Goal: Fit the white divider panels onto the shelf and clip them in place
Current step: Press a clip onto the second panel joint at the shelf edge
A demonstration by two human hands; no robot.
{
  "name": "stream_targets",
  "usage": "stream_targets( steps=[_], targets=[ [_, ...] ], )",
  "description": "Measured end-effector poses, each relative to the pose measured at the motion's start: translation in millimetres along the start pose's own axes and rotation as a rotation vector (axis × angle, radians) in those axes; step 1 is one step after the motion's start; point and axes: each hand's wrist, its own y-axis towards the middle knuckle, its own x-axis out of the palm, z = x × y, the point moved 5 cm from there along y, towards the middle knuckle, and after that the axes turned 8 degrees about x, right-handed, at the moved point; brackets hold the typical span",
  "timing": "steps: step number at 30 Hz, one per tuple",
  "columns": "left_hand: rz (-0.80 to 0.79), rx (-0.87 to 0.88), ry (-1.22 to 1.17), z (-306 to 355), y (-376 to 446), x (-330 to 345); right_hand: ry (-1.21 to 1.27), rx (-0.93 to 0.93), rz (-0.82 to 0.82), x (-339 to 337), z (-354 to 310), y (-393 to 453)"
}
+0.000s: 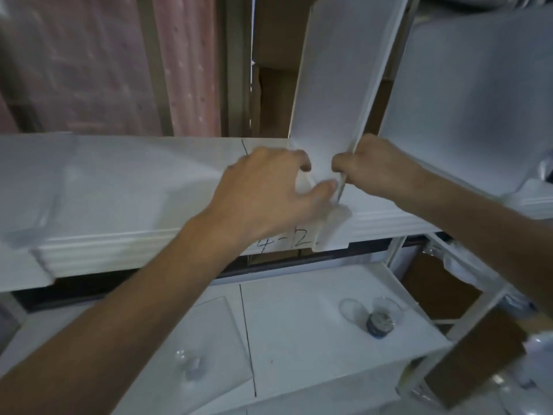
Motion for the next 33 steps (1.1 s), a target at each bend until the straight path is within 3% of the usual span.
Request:
stream_targets(
  steps=[1, 3, 6, 11, 21, 33],
  targets=[
    [-0.155, -0.027, 0.079, -3.0, -8.2, 19.1, 0.014, 0.001, 0.014, -2.4, -1.5, -0.1],
    [-0.311, -0.003, 0.211, -6.0, -25.7, 47.4, 0.045, 0.005, 0.036, -7.5, -4.8, 0.8],
    [-0.234, 0.090, 0.380, -12.4, -28.0, 59.5, 0.038, 0.006, 0.036, -7.9, -4.4, -0.9],
    [-0.215, 0.120, 0.441, -14.8, -28.8, 65.6, -0.024, -0.038, 0.050, -4.3, -0.6, 1.0],
    [-0.195, 0.116, 0.438, -19.6, -26.3, 69.5, -0.037, -0.051, -0.025, -10.2, 2.6, 0.5],
    [-0.188, 0.123, 0.458, -19.7, -26.8, 72.2, -0.085, -0.060, -0.001, -4.6, 6.7, -4.8]
  ],
)
